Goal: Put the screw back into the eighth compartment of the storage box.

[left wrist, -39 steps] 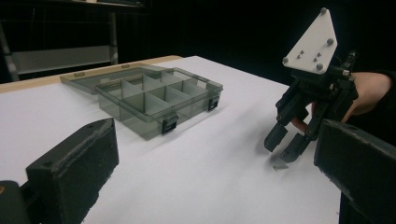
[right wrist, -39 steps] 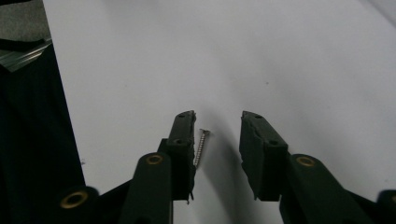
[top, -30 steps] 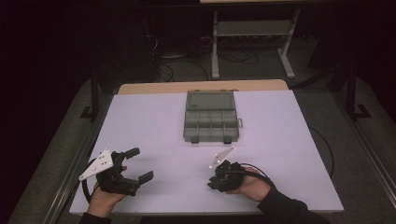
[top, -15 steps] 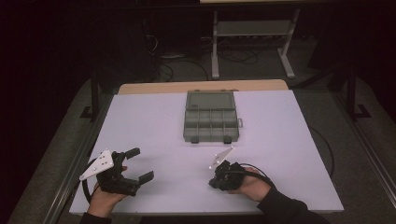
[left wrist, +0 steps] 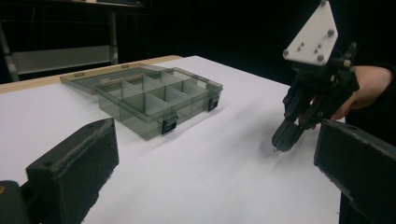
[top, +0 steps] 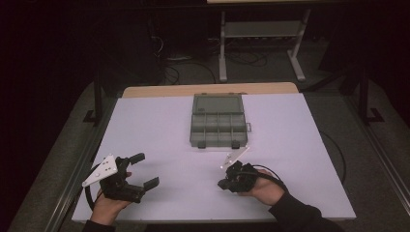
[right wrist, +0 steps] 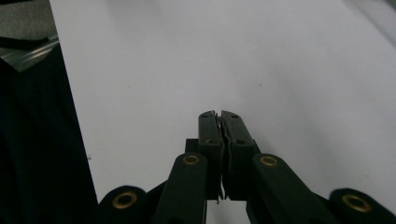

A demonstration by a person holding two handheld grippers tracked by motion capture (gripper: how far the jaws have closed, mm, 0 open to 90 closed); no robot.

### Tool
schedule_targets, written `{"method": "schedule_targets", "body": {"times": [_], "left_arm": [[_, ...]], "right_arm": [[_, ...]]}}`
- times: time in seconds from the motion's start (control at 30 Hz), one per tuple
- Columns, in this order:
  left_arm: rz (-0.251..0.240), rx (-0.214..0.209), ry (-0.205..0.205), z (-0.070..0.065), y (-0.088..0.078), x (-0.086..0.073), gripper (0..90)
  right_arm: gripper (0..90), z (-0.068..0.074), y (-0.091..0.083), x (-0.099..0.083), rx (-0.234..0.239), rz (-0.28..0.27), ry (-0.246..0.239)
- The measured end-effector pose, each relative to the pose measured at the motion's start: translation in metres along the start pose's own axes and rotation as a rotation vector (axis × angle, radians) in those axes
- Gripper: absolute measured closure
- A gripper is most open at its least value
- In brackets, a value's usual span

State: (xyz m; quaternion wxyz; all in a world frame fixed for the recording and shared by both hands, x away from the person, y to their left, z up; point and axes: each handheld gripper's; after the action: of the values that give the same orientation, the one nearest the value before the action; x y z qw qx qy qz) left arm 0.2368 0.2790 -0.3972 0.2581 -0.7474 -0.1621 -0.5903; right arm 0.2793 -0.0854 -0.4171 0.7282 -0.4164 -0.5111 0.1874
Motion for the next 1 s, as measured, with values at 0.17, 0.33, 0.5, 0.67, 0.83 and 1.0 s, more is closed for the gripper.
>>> {"method": "schedule_targets", "body": {"times": [0.17,0.33,0.5,0.67,0.83,1.0], "left_arm": [[0.002,0.000,0.002,0.000,0.000,0.000,0.0],[0.005,0.003,0.003,0.000,0.000,0.000,0.0],[0.002,0.003,0.001,0.000,0.000,0.000,0.0],[-0.001,0.002,0.001,0.000,0.000,0.000,0.0],[-0.001,0.004,0.000,0.000,0.001,0.000,0.0],[-0.006,0.004,-0.004,-0.001,0.002,0.001,0.0]], "right_arm": [[86.6,-0.003,-0.012,0.005,-0.016,-0.024,0.034],[86.6,-0.007,-0.021,0.009,-0.019,-0.049,0.066],[86.6,-0.014,-0.030,0.013,-0.042,-0.077,0.080],[86.6,-0.025,-0.039,0.018,-0.067,-0.103,0.095],[86.6,-0.038,-0.048,0.023,-0.103,-0.130,0.112],[86.6,-0.050,-0.054,0.026,-0.133,-0.138,0.147]]}}
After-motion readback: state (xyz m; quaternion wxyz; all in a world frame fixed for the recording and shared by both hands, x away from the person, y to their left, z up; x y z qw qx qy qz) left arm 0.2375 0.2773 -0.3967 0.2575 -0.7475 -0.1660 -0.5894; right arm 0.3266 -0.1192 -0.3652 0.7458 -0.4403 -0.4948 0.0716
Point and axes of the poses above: each handheld gripper's, and its own axes: y roughly forward along the jaws, x roughly out of its top, z roughly to its left, and after that the axes turned 1 degree about -y, right-handed
